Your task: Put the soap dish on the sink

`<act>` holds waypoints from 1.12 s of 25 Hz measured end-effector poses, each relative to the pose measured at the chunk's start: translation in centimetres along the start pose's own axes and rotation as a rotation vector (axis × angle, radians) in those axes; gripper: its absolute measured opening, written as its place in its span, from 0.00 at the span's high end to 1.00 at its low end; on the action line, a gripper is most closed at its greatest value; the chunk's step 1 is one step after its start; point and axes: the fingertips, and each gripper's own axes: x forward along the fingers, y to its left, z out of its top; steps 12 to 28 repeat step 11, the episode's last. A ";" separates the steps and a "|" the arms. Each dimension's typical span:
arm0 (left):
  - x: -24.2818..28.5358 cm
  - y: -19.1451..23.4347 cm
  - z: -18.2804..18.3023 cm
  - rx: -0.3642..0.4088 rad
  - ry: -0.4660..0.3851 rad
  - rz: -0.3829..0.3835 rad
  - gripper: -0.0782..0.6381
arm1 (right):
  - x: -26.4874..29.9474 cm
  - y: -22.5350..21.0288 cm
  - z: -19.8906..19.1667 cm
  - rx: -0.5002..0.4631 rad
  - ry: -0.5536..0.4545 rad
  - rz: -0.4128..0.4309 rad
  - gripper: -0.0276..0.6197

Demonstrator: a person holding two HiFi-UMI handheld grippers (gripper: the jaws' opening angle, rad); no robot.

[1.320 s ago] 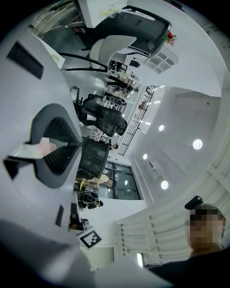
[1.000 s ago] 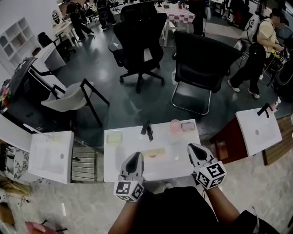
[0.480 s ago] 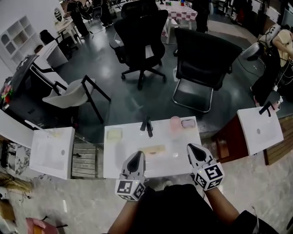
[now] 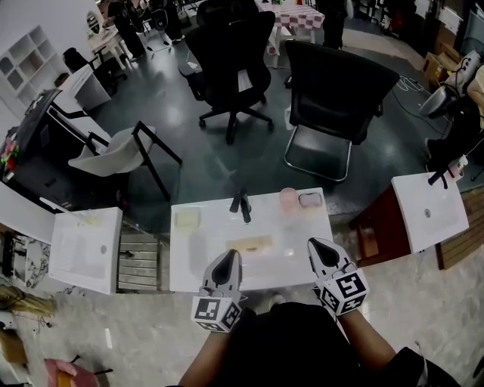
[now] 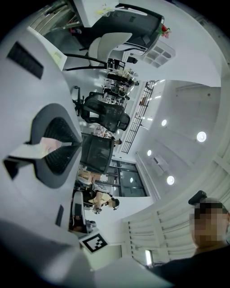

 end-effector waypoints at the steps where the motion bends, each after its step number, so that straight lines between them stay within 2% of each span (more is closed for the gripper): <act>1: -0.1 0.0 -0.1 0.000 0.001 0.003 0.86 | 0.0 0.0 0.0 -0.002 0.000 0.001 0.96; 11: -0.8 0.9 -0.3 -0.002 0.003 0.033 0.86 | 0.7 0.9 -0.3 -0.017 0.003 0.029 0.96; 28: -0.8 0.9 -0.3 -0.002 0.003 0.033 0.86 | 0.7 0.9 -0.3 -0.017 0.003 0.029 0.96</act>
